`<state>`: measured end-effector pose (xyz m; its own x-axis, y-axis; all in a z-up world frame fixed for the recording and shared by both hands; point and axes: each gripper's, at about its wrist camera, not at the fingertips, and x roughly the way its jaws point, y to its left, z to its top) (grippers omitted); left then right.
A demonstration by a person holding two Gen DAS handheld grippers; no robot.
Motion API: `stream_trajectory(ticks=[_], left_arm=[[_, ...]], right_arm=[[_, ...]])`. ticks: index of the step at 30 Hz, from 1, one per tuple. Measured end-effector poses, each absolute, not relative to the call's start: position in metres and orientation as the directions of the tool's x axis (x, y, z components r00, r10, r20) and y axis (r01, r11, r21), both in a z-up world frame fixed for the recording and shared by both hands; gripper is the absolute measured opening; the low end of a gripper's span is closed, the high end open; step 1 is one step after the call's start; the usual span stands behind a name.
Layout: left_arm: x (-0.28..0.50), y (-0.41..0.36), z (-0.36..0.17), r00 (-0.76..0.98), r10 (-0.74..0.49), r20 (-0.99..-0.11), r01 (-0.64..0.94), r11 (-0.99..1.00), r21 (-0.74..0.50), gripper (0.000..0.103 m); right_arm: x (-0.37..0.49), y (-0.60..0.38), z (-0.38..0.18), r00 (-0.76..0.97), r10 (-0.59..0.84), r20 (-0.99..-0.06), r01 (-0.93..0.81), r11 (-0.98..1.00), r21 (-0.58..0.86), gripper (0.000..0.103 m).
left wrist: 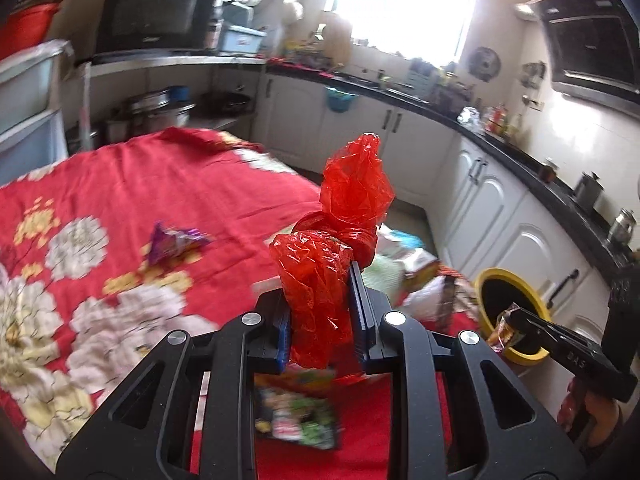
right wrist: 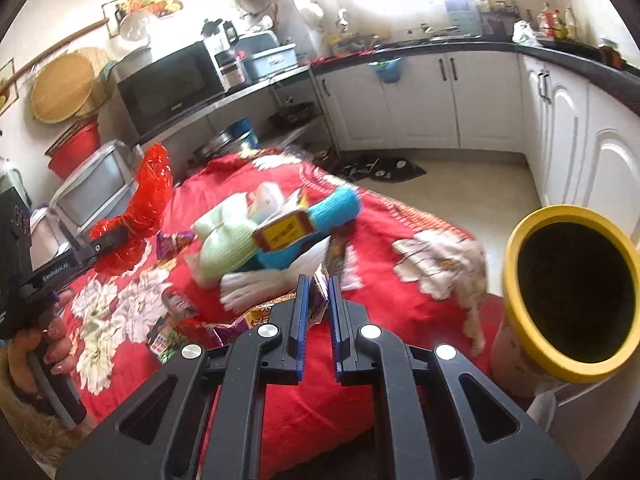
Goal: Collect trash
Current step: 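Carry the red bag and wrapper over the yellow-rimmed bin with both tools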
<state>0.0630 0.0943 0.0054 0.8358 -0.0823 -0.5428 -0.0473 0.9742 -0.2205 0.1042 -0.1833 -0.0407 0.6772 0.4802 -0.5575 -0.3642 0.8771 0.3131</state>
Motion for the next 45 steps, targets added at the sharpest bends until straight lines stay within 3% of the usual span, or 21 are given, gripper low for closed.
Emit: stream_trajectory(ticks=[26,45], left_arm=[[0.132,-0.059,0.008,0.778,-0.324,-0.538,0.258,0.946,-0.196,0.018],[0.186,-0.164,-0.03,0.657,-0.425,-0.623,0.386,0.899,-0.205,0.018]], right_arm=[[0.107,-0.303,-0.015,0.847,0.2,-0.492,-0.075,0.962,0.263,0.01],[0.118,-0.378,-0.059,0.838,-0.047,-0.544,0.177,0.966,0.189,0.01]])
